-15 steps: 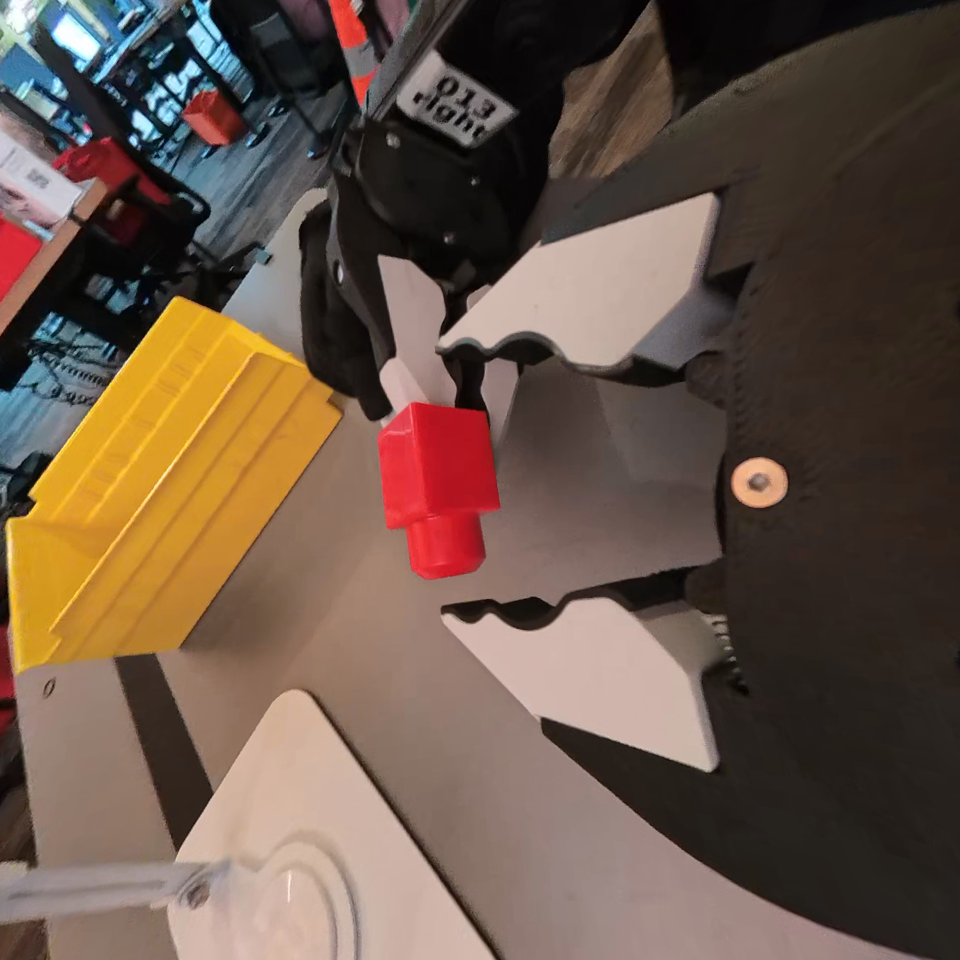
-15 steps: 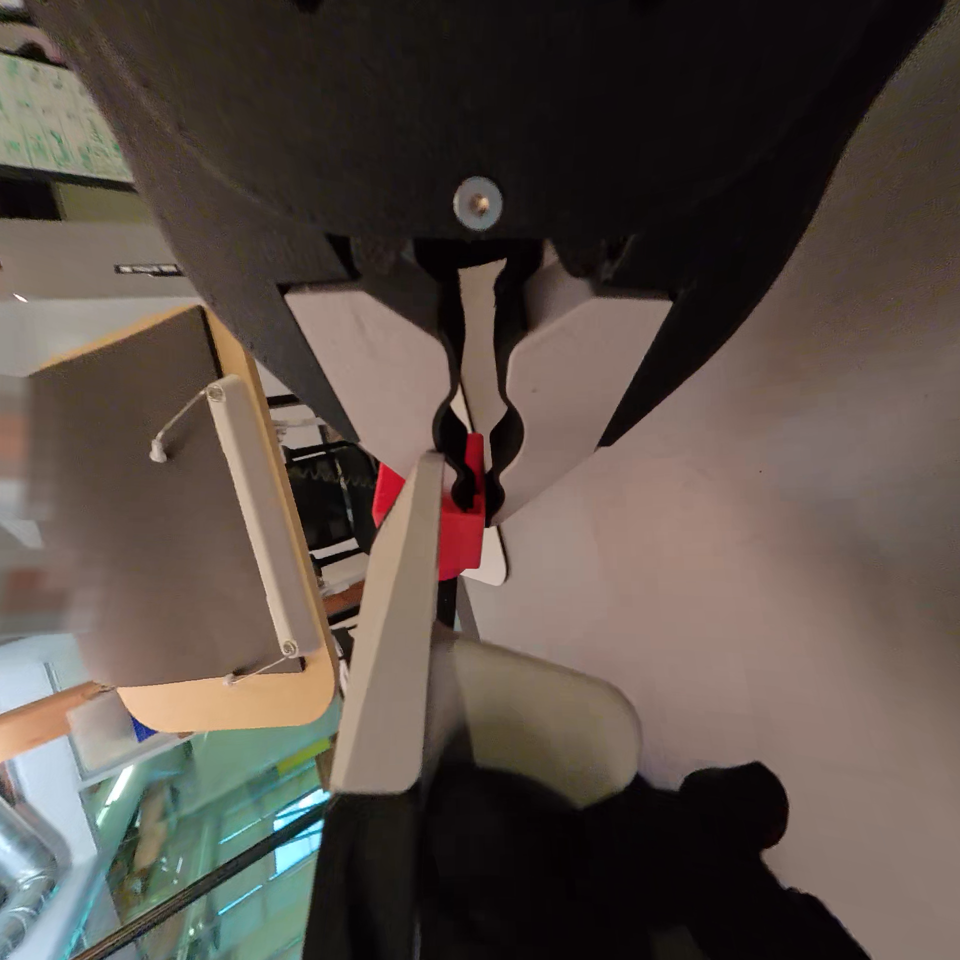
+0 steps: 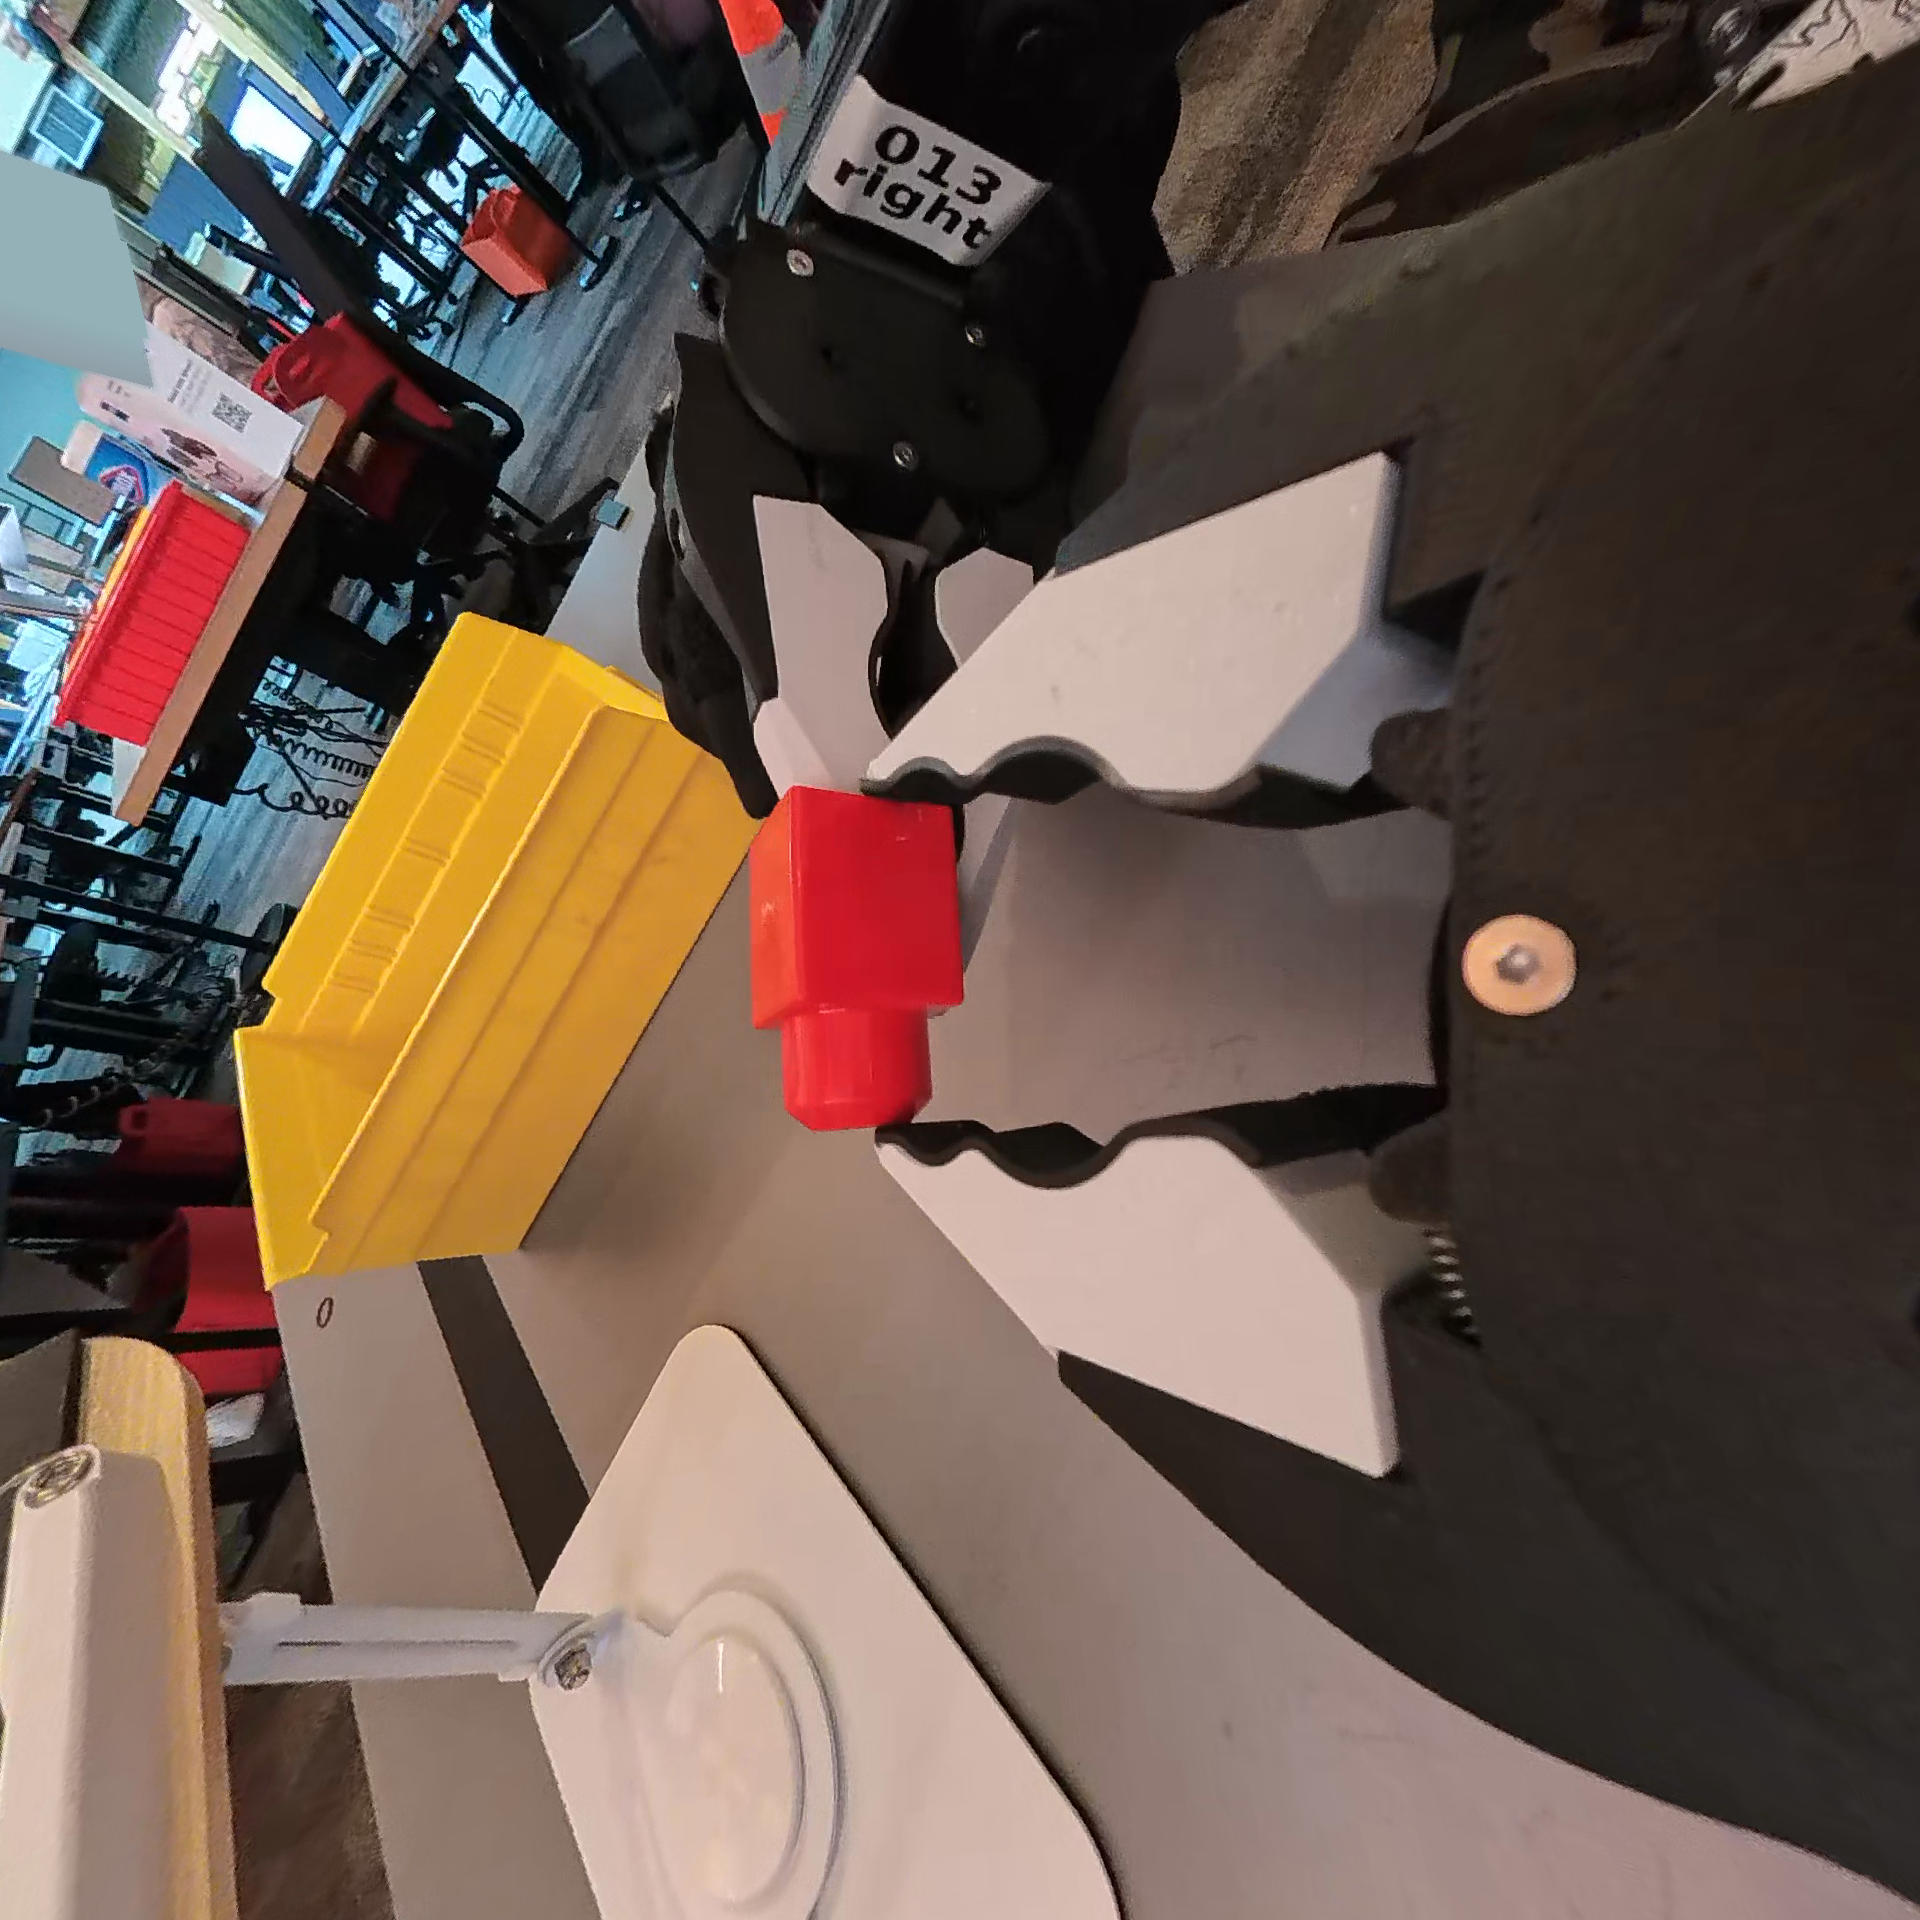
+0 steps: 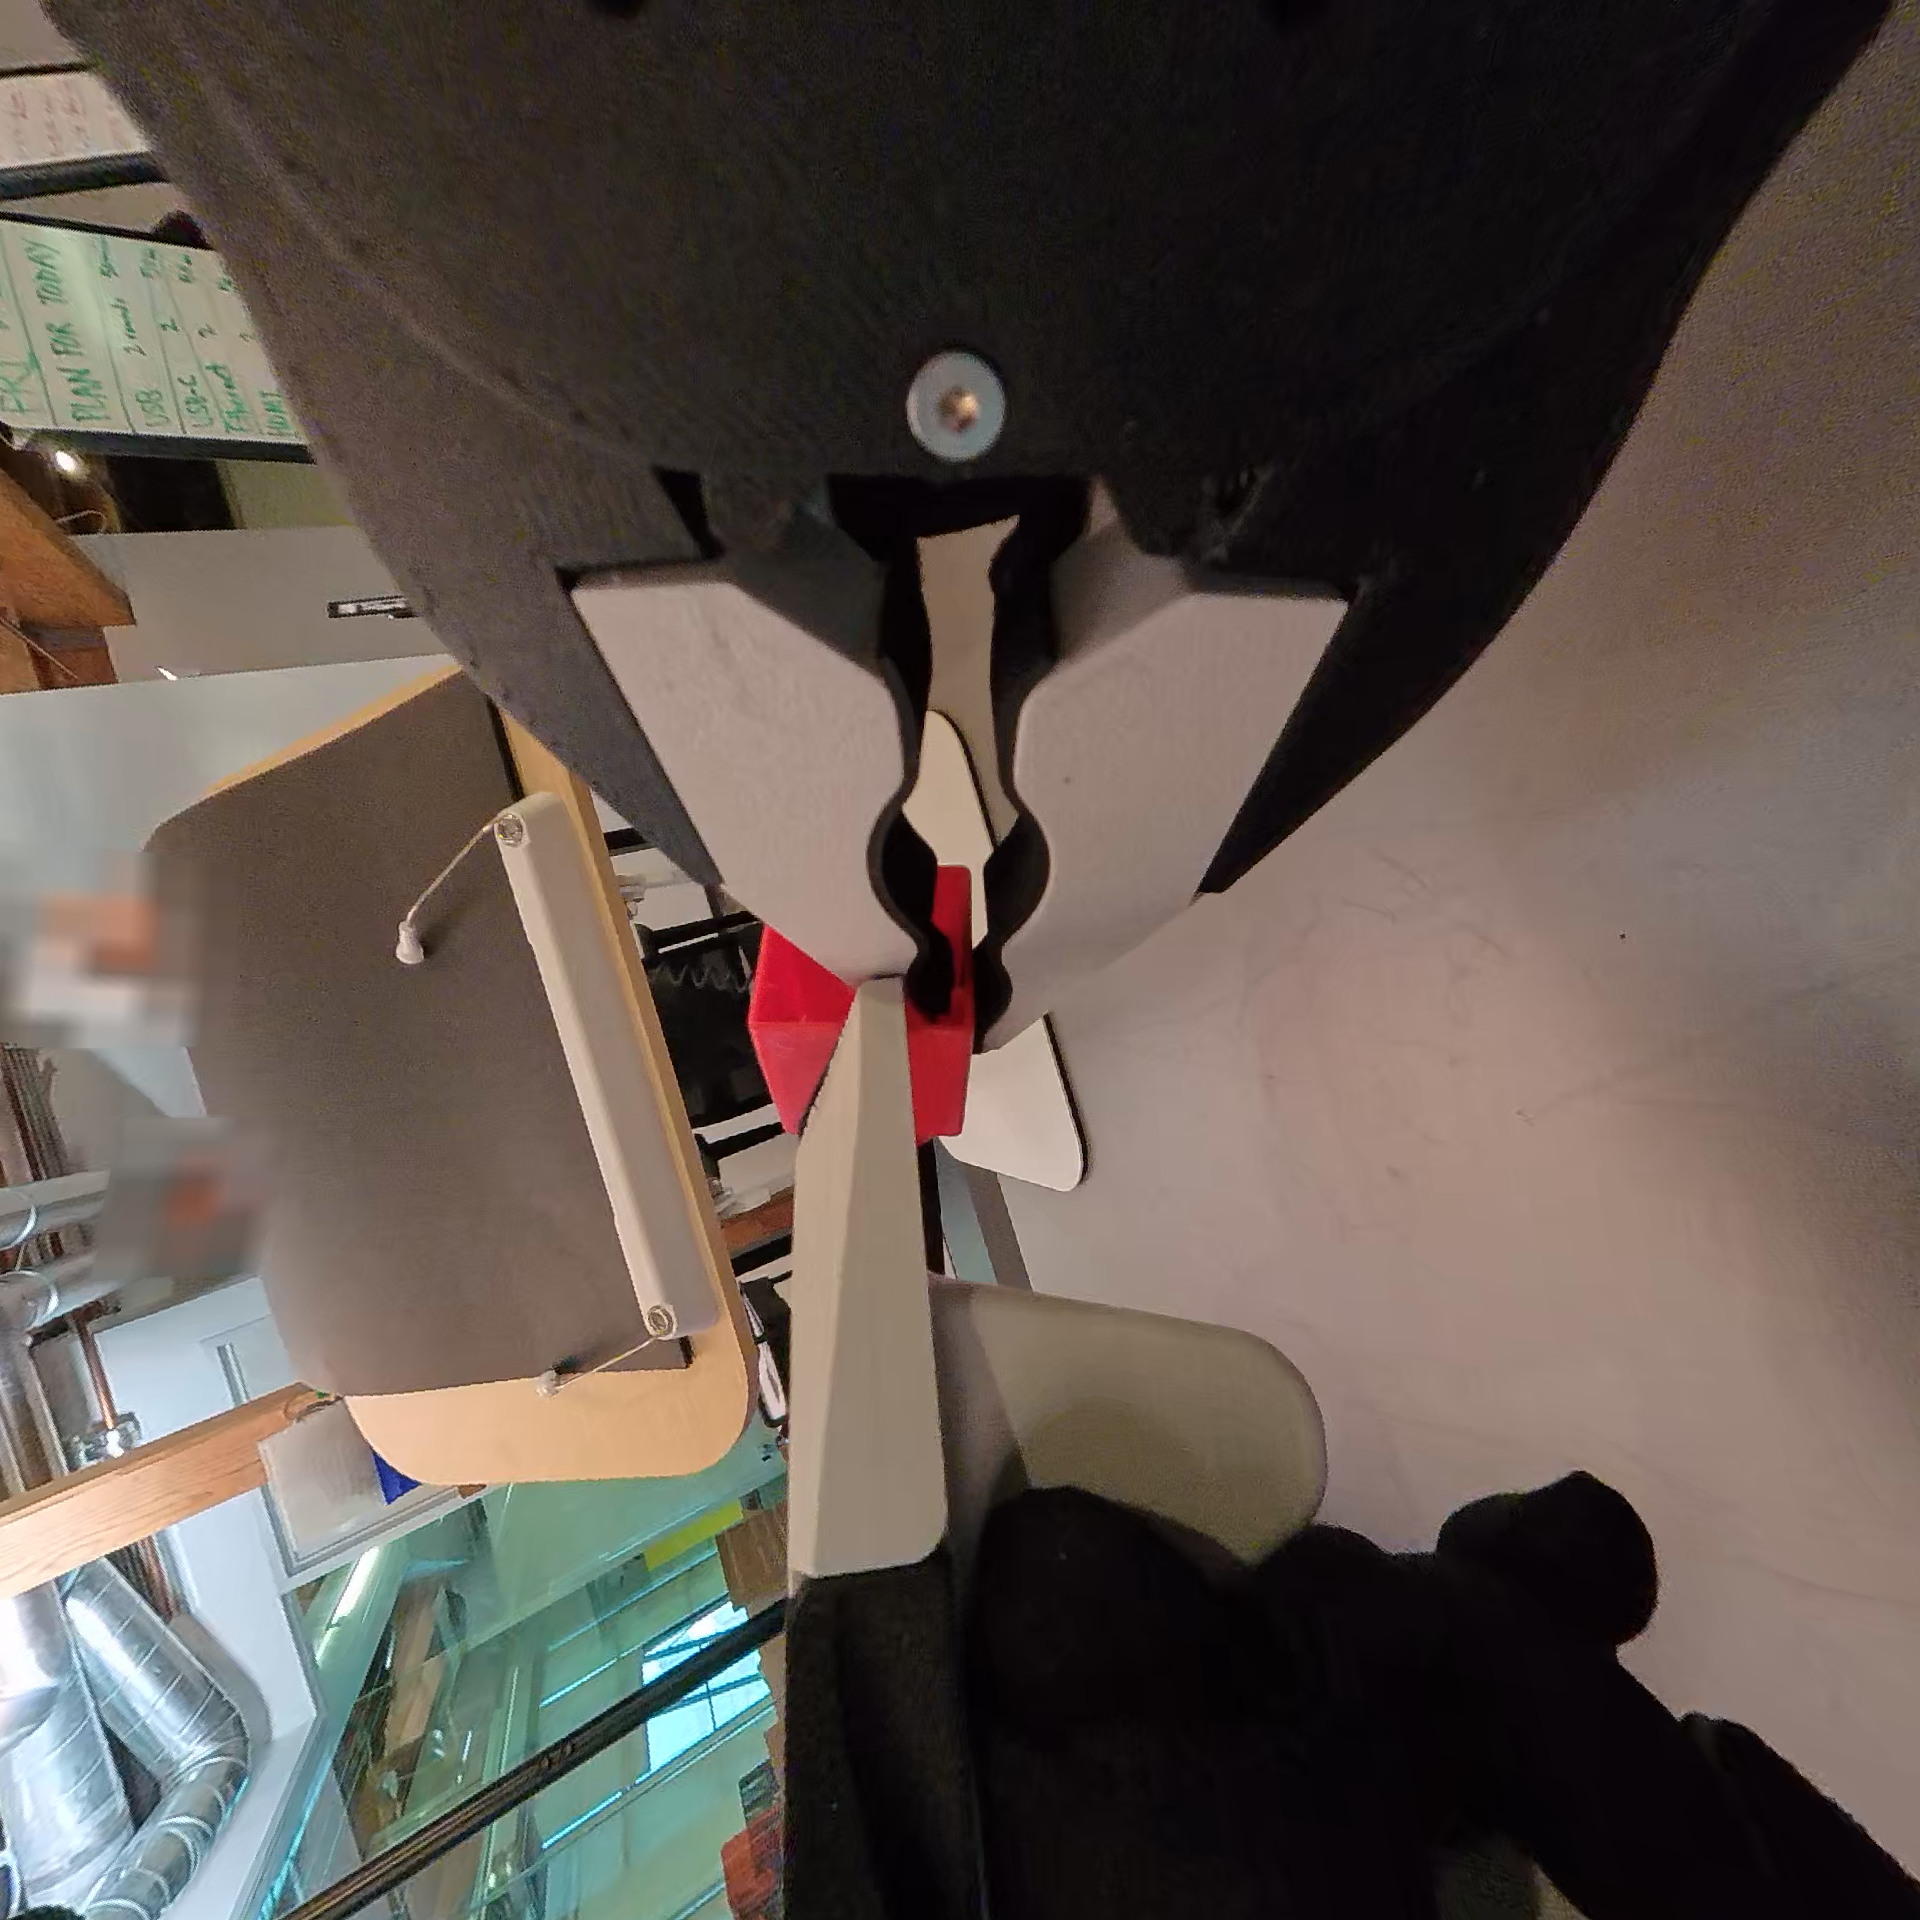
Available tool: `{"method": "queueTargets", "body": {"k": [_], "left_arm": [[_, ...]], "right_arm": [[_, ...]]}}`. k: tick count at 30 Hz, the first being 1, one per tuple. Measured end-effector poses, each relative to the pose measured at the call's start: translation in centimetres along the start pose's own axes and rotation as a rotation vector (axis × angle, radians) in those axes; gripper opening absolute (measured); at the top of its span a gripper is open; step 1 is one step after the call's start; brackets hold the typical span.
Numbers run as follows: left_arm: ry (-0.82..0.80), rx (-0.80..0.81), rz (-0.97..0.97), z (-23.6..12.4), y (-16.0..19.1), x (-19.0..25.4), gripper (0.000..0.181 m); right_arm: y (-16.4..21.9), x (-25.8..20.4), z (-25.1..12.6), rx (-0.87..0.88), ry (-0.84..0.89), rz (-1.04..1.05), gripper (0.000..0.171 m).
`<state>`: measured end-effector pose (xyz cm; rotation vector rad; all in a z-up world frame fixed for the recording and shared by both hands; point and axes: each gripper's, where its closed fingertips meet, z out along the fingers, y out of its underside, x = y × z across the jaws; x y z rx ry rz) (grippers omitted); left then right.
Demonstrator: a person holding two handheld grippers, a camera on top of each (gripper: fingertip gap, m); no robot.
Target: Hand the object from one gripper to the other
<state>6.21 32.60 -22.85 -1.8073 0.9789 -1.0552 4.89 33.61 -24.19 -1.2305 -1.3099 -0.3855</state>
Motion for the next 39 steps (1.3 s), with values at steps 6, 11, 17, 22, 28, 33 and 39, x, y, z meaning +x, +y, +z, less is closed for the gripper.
{"method": "queueTargets", "body": {"k": [6,11,17,22,28,33,39], "left_arm": [[-0.007,0.032,0.011,-0.3,-0.3,-0.2,0.06],[-0.023,0.053,0.019,-1.3,-1.2,-1.2,0.06],[-0.162,-0.077,0.288,-3.5,-1.7,-3.2,0.06],[-0.331,-0.202,0.686,-4.3,-2.3,-3.1,0.06],[-0.438,-0.384,1.081,-2.8,-1.0,-1.9,0.06],[-0.452,-0.499,1.287,-1.2,0.8,-1.1,0.06],[-0.468,-0.524,1.403,-0.2,0.9,-0.1,0.06]], "right_arm": [[-0.3,0.0,0.0,0.019,0.003,-0.003,0.009],[-1.2,0.1,-0.4,0.08,0.0,0.002,0.023],[-3.1,0.7,-2.0,0.241,-0.047,0.135,0.021],[-2.0,1.8,-1.7,0.296,-0.131,0.439,0.032],[-2.3,2.8,-2.0,0.434,-0.291,0.85,0.042],[-1.5,3.1,-1.7,0.46,-0.398,1.077,0.042],[-1.1,2.0,-1.3,0.419,-0.464,1.092,0.034]]}}
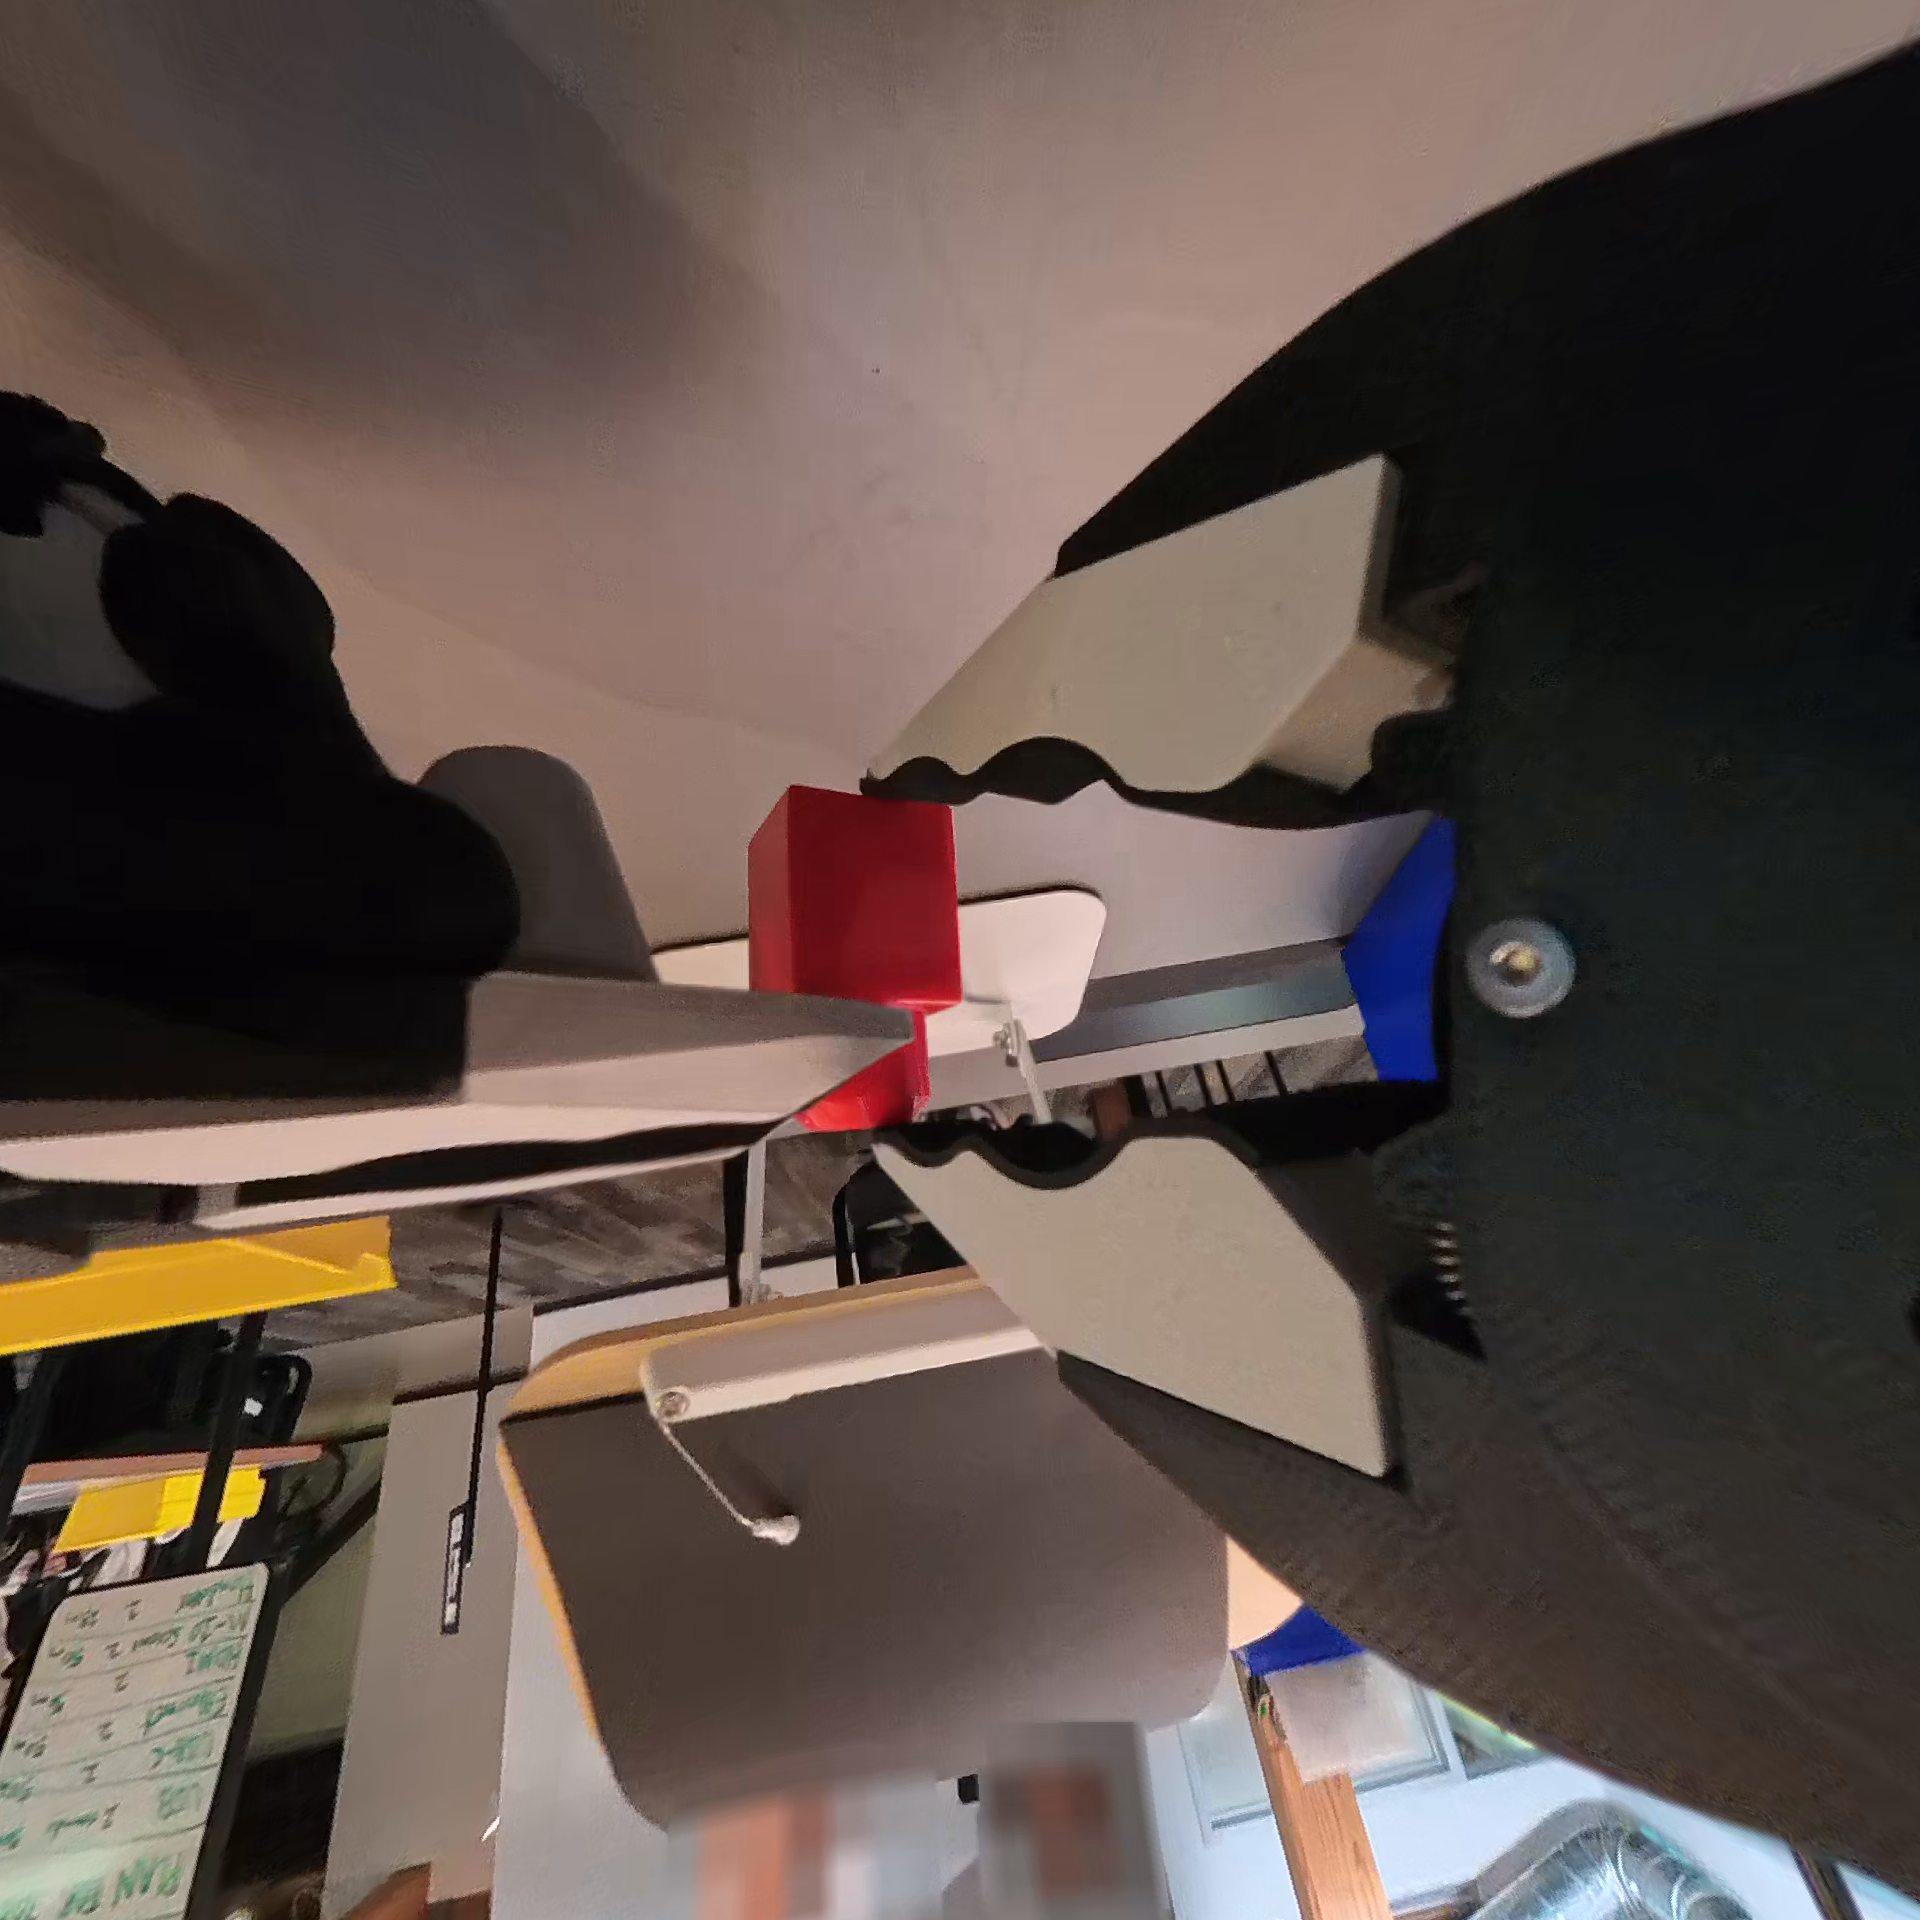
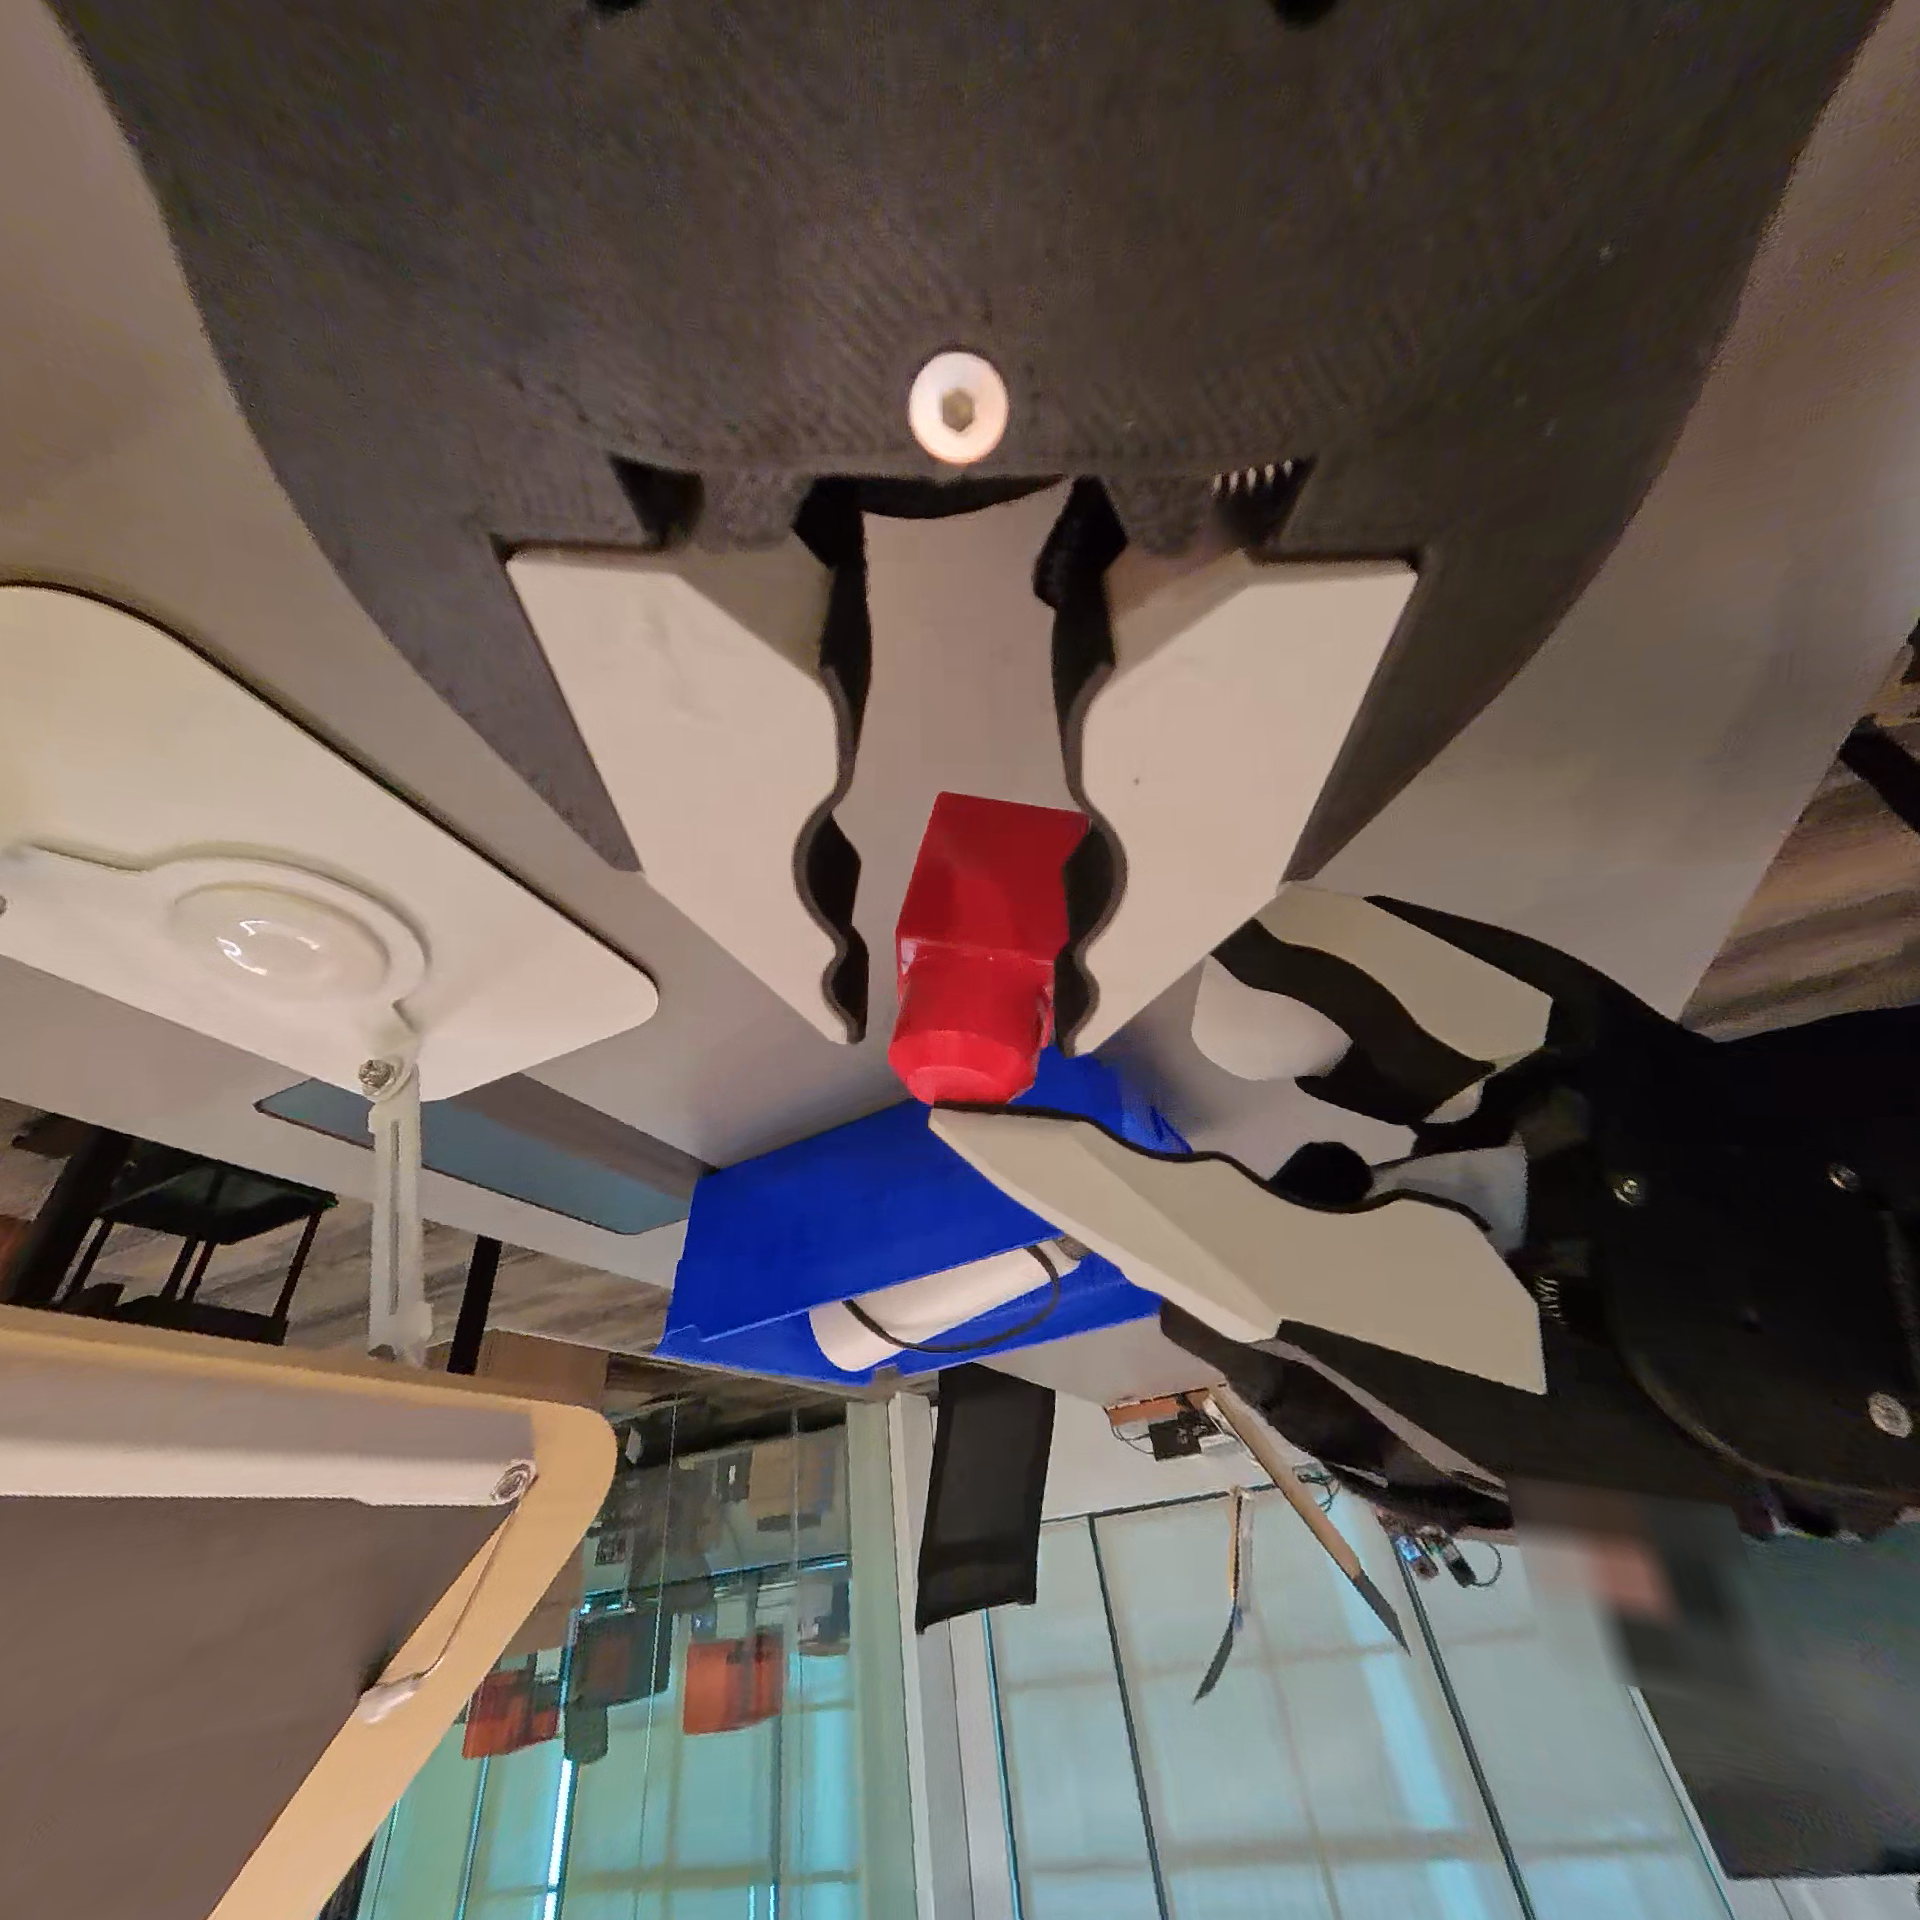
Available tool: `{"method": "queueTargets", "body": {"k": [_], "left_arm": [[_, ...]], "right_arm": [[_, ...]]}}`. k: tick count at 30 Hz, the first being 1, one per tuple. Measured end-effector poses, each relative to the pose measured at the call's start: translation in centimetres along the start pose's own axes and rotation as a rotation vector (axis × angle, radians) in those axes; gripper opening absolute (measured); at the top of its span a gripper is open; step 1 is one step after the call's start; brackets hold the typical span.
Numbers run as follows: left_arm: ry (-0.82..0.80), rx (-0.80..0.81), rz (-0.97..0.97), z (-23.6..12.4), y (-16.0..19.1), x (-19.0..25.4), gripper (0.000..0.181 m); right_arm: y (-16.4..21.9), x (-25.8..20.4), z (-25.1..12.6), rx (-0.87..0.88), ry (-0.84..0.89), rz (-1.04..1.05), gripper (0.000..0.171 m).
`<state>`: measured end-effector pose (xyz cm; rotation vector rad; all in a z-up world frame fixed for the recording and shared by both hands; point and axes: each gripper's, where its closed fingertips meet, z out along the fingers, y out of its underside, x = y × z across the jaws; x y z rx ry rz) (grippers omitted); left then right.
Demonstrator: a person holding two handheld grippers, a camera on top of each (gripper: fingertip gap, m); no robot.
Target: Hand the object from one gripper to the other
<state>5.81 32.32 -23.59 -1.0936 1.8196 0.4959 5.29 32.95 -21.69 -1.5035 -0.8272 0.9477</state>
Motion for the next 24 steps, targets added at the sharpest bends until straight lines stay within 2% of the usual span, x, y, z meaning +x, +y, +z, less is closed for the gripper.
{"method": "queueTargets", "body": {"k": [6,11,15,21,24], "left_arm": [[0.007,0.0,0.019,0.1,-0.4,0.2,0.06],[0.012,0.023,-0.068,0.1,-0.7,0.1,0.061],[0.028,0.029,-0.248,-0.2,-0.4,-0.5,0.078],[0.031,0.14,-0.618,-0.4,-0.5,-0.9,0.081],[0.023,0.208,-0.788,-0.1,-0.7,-0.9,0.077]], "right_arm": [[0.1,-0.2,0.1,0.0,-0.024,0.021,0.027],[-0.2,0.0,-0.1,0.024,-0.019,0.042,0.026],[-1.3,0.5,-0.7,0.09,-0.022,0.088,0.026],[-3.3,1.2,-2.0,0.246,-0.04,0.182,0.026],[-4.4,1.4,-2.8,0.349,-0.052,0.234,0.026]]}}
